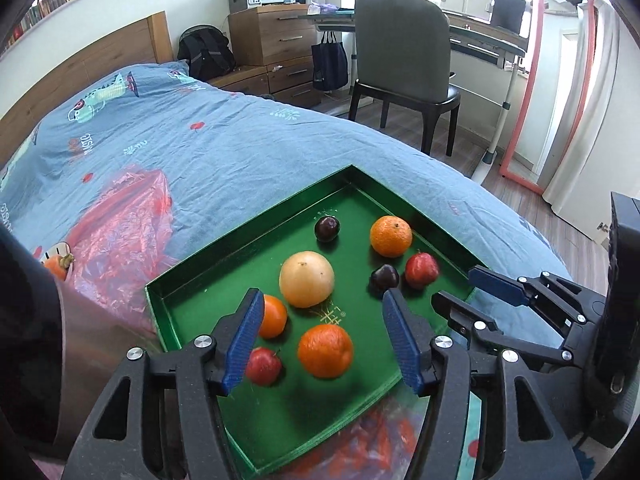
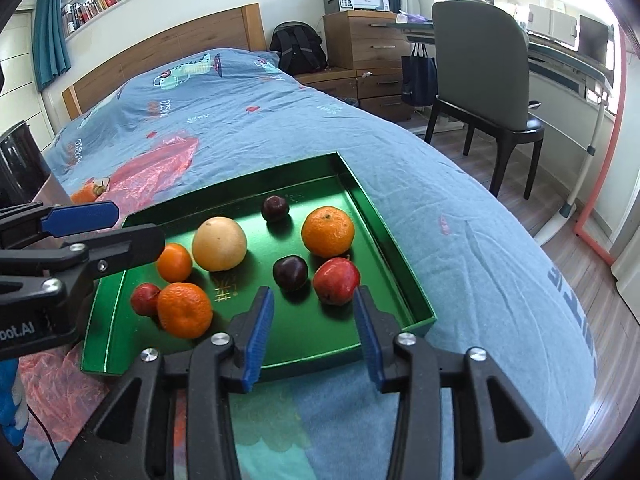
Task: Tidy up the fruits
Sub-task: 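Open both tools to release the grapefruit and apple into the tray, then move both open tools back toward the red apple and orange on the sheet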
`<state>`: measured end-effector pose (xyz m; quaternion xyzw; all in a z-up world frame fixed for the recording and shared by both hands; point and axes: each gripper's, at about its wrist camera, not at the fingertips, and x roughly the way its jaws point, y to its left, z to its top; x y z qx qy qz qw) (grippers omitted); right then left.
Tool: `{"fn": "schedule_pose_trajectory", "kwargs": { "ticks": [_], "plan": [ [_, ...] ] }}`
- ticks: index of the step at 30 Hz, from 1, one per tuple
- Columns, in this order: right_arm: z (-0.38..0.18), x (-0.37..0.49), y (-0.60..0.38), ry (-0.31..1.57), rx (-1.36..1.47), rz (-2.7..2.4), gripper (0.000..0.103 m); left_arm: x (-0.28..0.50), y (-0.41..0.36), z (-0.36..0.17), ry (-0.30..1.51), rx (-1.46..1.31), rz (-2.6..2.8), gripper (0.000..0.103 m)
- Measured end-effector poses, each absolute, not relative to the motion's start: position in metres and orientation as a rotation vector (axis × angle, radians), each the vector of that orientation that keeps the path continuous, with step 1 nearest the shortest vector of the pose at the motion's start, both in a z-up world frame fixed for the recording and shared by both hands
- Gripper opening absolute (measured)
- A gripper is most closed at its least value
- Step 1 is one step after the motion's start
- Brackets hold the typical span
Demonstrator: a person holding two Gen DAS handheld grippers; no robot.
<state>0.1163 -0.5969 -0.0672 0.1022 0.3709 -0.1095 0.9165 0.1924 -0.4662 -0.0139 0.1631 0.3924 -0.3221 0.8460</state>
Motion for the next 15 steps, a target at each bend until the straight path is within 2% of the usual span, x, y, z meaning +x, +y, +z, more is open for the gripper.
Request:
{"fn": "schedule_pose_trajectory", "kwargs": {
  "ticks": [2, 9, 15],
  "plan": [
    [-0.059, 0.106, -0.589, 0.760, 0.211, -0.224, 0.052, 0.180, -0.453, -0.004, 0.831, 0.316, -0.686, 0.060],
    [-0.035, 0.068, -0.556, 0.757, 0.201, -0.202, 0.055, 0.139, -0.407, 0.012, 0.823, 0.291, -0.658, 0.062],
    [-0.016, 0.039, -0.521, 0.753, 0.186, -0.172, 0.063, 0.104, -0.363, 0.019, 0.823, 0.274, -0.615, 0.062]
  ]
}}
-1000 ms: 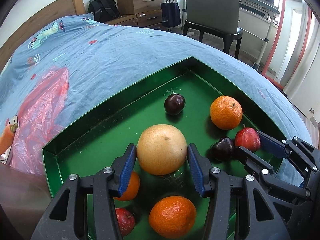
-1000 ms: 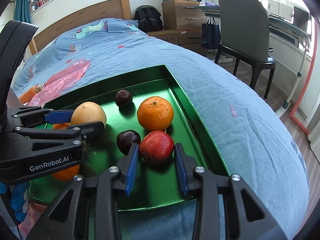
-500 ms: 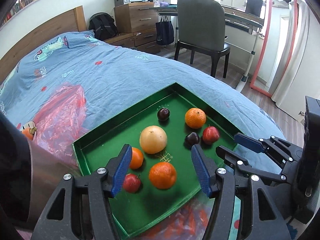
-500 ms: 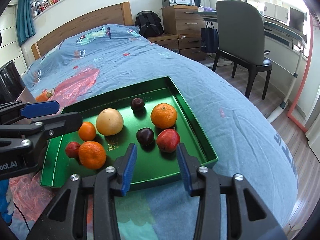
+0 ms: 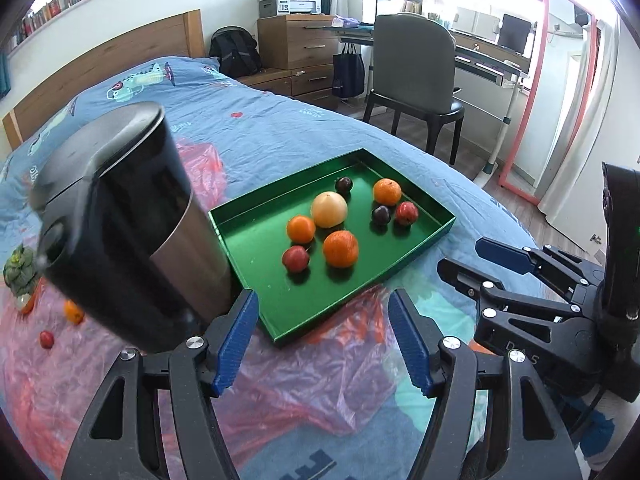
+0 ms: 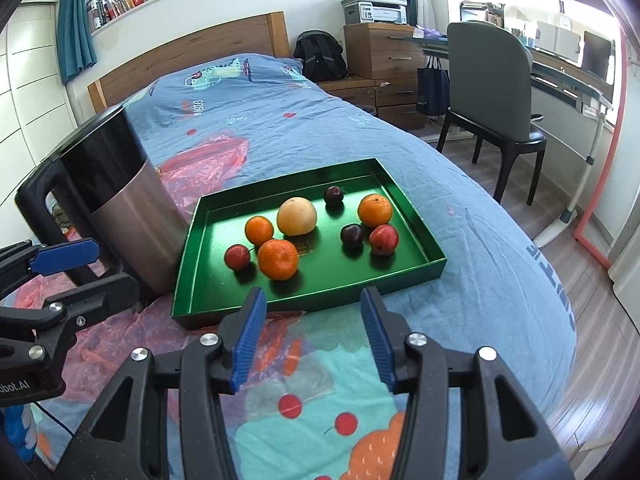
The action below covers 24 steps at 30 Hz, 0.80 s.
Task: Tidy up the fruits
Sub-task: 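Move both open tools back toward the red apple and orange on the sheet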
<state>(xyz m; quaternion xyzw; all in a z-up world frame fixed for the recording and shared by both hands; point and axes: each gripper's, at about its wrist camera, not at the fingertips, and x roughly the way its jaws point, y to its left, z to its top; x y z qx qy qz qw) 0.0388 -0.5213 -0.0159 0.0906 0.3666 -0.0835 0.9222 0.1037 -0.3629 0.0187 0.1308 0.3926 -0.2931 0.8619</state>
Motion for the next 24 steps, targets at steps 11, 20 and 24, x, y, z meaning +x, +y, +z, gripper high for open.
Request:
{"fn": "schedule_pose_trajectory", "kwargs": {
  "ticks": [11, 20, 24],
  "plan": [
    [0.001, -0.007, -0.436, 0.762, 0.143, -0.060, 0.068, 0.048, -0.269, 0.030, 0.813, 0.236, -0.509, 0.064],
    [0.006, -0.030, -0.385, 0.784, 0.099, -0.001, 0.073, 0.026, -0.204, 0.037, 0.784, 0.186, -0.418, 0.066],
    [0.008, -0.033, -0.369, 0.792, 0.084, 0.010, 0.079, 0.020, -0.179, 0.039, 0.773, 0.155, -0.385, 0.073]
  ]
}}
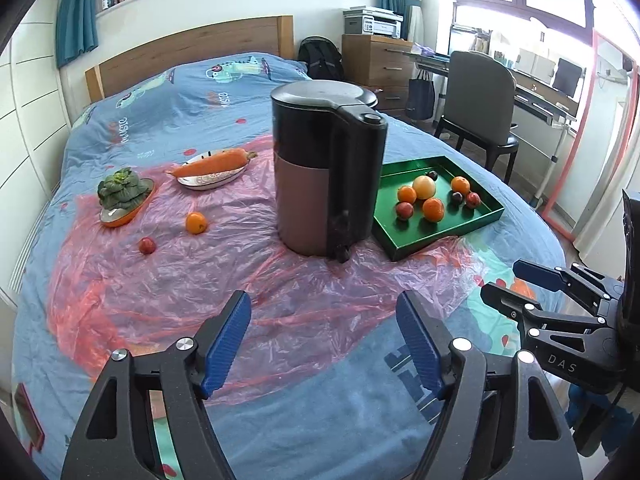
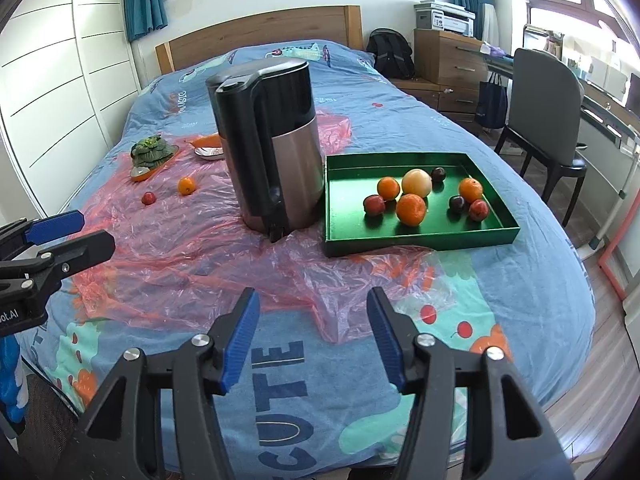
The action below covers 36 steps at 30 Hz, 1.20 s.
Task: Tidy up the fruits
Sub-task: 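Move both open tools back toward the red apple and orange on the sheet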
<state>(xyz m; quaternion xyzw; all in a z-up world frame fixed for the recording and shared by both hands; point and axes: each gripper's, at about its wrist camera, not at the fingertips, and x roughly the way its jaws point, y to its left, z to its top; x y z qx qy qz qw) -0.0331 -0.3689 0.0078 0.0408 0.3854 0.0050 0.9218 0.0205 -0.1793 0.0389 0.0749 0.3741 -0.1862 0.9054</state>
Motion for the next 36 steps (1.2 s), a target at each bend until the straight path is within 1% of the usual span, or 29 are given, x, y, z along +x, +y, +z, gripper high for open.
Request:
{"fn": "schedule_pose_trajectory", "kwargs": {
  "ticks": [2, 13, 15, 16, 21, 23, 25, 31, 36],
  "plan": [
    [0.008, -0.033, -0.360, 0.795, 0.072, 0.017, 0.081, 0.018, -0.169, 0.039, 0.767, 0.146, -0.365, 0.074],
    [0.006, -0.031, -0.318, 0.812, 0.020, 0.053, 0.082, 0.016, -0.123, 0.026, 0.770, 0.089, -0.303, 0.074],
    [0.005, -0.030, -0.313, 0.816, 0.012, 0.051, 0.088, 0.017, -0.114, 0.023, 0.774, 0.070, -0.296, 0.074],
    [0.004, -0.029, -0.311, 0.819, 0.004, 0.049, 0.094, 0.018, -0.110, 0.021, 0.777, 0.059, -0.291, 0.074],
    [-0.001, -0.023, -0.297, 0.838, -0.021, 0.049, 0.097, 0.021, -0.089, 0.011, 0.791, 0.035, -0.250, 0.075],
    [-0.004, -0.020, -0.288, 0.845, -0.027, 0.060, 0.099, 0.023, -0.077, 0.007, 0.794, 0.031, -0.226, 0.081],
    [-0.009, -0.015, -0.276, 0.856, -0.038, 0.077, 0.101, 0.024, -0.062, 0.000, 0.800, 0.021, -0.200, 0.082],
    [-0.028, 0.001, -0.233, 0.891, -0.070, 0.166, 0.101, 0.029, -0.011, -0.024, 0.833, -0.017, -0.113, 0.082],
    [-0.040, 0.020, -0.204, 0.907, -0.096, 0.226, 0.101, 0.039, 0.016, -0.039, 0.839, -0.037, -0.061, 0.082]
  ]
}}
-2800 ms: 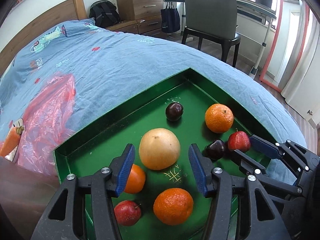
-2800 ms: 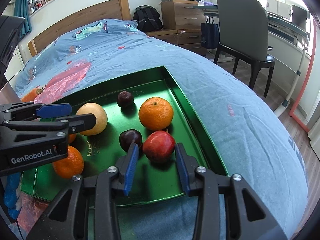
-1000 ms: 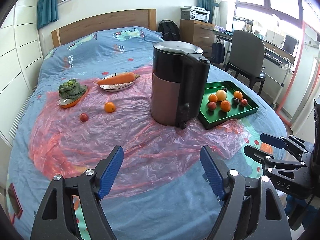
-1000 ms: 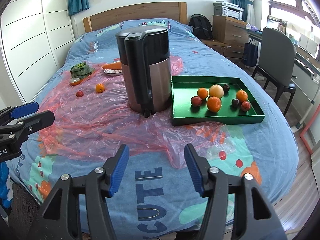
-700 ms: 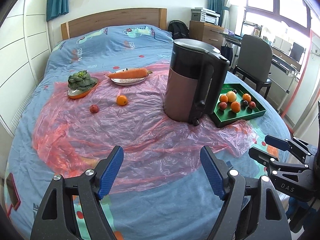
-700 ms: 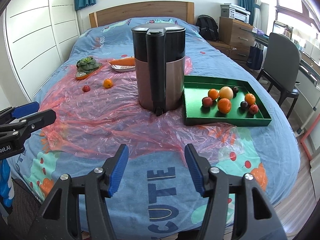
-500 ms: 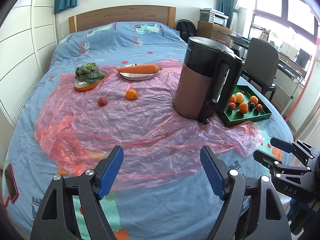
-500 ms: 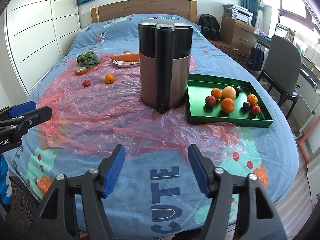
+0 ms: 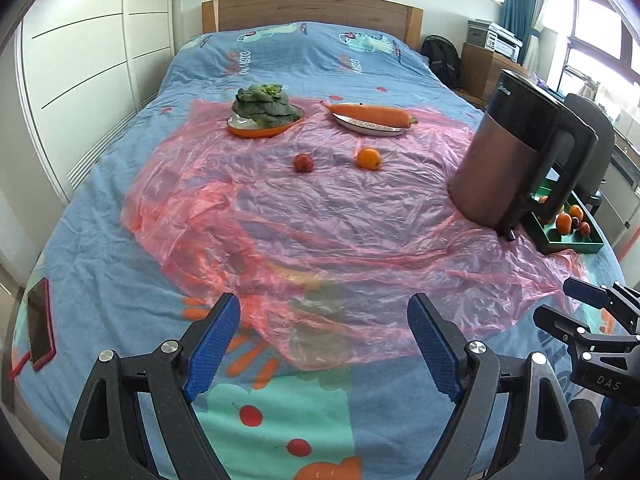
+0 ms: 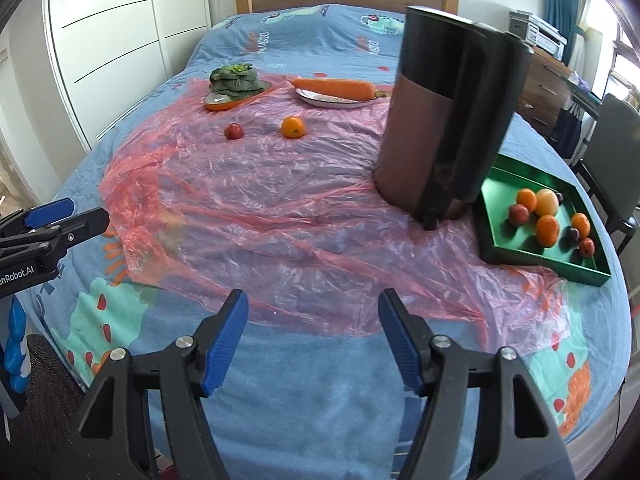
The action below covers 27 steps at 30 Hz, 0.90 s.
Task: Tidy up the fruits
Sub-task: 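Move both open tools back toward the red apple and orange on the sheet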
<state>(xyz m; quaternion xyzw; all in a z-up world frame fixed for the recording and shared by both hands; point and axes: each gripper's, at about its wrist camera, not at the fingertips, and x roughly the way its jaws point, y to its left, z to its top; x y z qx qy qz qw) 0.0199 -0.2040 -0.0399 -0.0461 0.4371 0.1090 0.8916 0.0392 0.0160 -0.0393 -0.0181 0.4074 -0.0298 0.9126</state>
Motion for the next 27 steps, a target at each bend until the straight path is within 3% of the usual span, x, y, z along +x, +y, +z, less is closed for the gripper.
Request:
{"fn": "schedule_pose_trajectory", "kwargs": {
  "ticks": [18, 27],
  "plan": [
    [-0.043, 0.177, -0.147, 0.802, -0.101, 0.395, 0.101, 0.175, 0.037, -0.070, 0.811, -0.029, -0.026, 0.082],
    [-0.077, 0.282, -0.127, 0.793, -0.099, 0.438, 0.101, 0.253, 0.038, -0.108, 0.849, 0.024, -0.052, 0.082]
  ]
}}
